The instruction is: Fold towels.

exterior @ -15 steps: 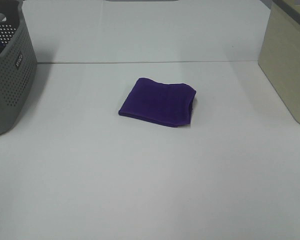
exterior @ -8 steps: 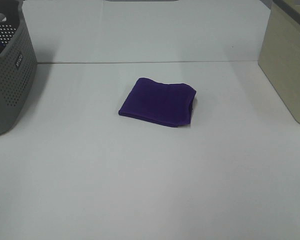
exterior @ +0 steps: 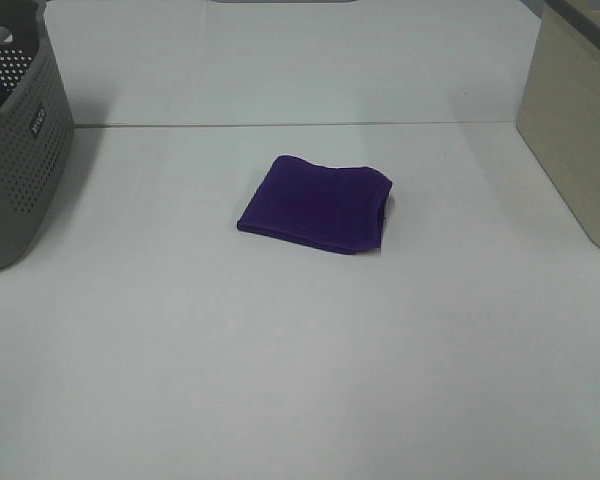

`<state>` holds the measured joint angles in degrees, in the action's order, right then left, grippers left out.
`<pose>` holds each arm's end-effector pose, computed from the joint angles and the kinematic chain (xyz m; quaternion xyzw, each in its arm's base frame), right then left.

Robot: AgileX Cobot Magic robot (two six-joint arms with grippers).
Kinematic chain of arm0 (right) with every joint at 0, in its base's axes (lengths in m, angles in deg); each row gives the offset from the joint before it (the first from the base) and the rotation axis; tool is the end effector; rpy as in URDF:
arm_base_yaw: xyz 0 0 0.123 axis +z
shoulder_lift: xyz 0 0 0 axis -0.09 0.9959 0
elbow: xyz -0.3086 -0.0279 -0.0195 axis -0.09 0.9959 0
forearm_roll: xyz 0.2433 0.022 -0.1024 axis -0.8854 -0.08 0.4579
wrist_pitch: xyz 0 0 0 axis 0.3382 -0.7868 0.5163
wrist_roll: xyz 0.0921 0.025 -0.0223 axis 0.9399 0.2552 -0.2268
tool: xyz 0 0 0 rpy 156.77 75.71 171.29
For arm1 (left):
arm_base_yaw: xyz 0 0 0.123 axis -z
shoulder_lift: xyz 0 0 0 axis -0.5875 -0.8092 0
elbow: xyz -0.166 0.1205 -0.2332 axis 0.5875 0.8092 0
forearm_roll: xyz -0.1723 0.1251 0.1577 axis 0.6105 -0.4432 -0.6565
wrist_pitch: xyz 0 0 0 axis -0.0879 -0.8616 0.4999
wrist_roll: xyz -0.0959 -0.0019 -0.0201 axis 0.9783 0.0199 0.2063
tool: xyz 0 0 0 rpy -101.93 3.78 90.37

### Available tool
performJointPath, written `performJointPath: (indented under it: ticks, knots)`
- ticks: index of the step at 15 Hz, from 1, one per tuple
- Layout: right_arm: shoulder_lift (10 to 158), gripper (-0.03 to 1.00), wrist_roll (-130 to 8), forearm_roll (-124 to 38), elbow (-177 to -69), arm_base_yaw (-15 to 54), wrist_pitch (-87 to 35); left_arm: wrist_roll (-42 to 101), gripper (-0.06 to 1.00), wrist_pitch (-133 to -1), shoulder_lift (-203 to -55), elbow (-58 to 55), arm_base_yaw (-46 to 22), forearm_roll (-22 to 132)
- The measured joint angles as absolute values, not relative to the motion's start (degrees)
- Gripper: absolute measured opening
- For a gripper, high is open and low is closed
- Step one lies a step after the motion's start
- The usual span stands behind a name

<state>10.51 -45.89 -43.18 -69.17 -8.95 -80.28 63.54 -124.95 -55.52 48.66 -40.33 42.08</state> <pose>-0.0101 0.0124 0.2646 -0.0359 0.8715 0.0161 0.4888 -0.0160 -0.0021 0.2831 -0.0350 0.8523 0.0130 0.5217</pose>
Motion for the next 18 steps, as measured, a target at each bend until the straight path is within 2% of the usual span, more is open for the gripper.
performJointPath:
  ticks: [18]
  knots:
    - [10.51,0.88,-45.89,-43.24,-69.17,-8.95,-80.28,63.54,0.7,-124.95,-55.52,48.66,-38.16,42.08]
